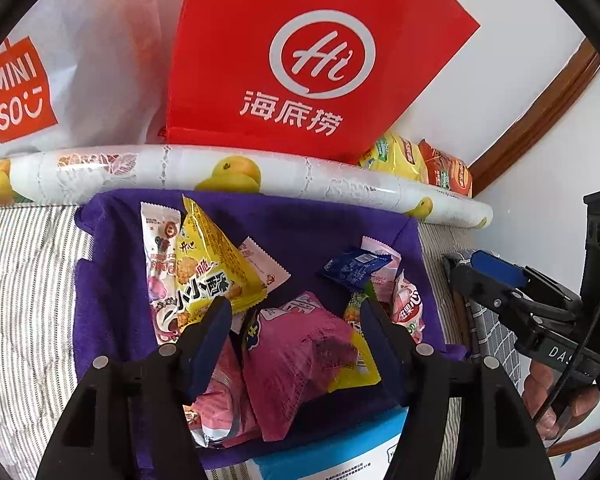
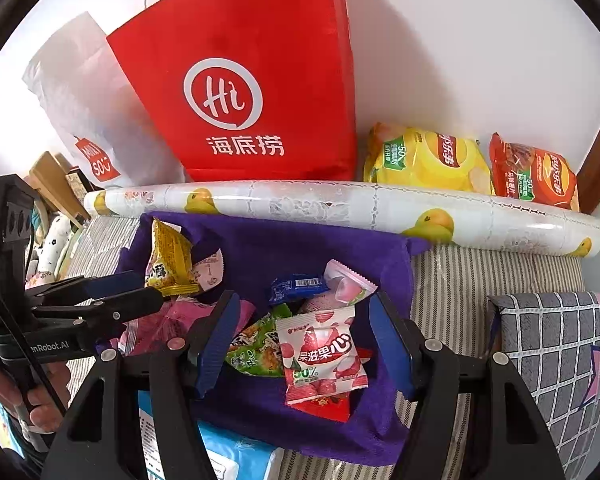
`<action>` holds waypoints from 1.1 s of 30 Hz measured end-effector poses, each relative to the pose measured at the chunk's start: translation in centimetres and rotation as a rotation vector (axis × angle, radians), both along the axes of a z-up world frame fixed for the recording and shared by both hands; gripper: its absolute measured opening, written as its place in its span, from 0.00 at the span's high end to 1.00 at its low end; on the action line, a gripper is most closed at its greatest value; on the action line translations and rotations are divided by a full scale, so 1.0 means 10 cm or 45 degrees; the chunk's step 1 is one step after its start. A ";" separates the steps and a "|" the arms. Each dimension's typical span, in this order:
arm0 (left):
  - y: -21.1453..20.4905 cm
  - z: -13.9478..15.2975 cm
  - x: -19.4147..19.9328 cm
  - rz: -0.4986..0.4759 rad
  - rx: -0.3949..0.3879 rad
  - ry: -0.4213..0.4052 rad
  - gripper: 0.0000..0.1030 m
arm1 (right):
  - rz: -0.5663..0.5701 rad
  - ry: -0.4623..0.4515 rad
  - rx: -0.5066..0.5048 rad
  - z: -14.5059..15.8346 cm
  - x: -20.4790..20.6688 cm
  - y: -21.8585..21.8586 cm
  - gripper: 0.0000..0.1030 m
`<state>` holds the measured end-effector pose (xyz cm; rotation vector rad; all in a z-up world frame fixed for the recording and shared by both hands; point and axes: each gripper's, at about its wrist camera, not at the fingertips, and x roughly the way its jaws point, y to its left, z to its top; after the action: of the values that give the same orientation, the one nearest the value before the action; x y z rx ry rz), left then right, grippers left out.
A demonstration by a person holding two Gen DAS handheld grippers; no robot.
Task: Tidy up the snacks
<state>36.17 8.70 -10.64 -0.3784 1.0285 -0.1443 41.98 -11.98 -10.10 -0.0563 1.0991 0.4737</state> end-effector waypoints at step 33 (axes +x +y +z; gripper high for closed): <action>-0.23 0.85 -1.58 -0.019 0.173 -0.222 0.08 | -0.291 -0.095 -0.048 0.60 -1.77 -0.40 0.12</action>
<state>20.40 6.36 -2.16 -0.2300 0.8637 -0.1181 24.29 -15.96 -4.09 0.0185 1.0266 0.2437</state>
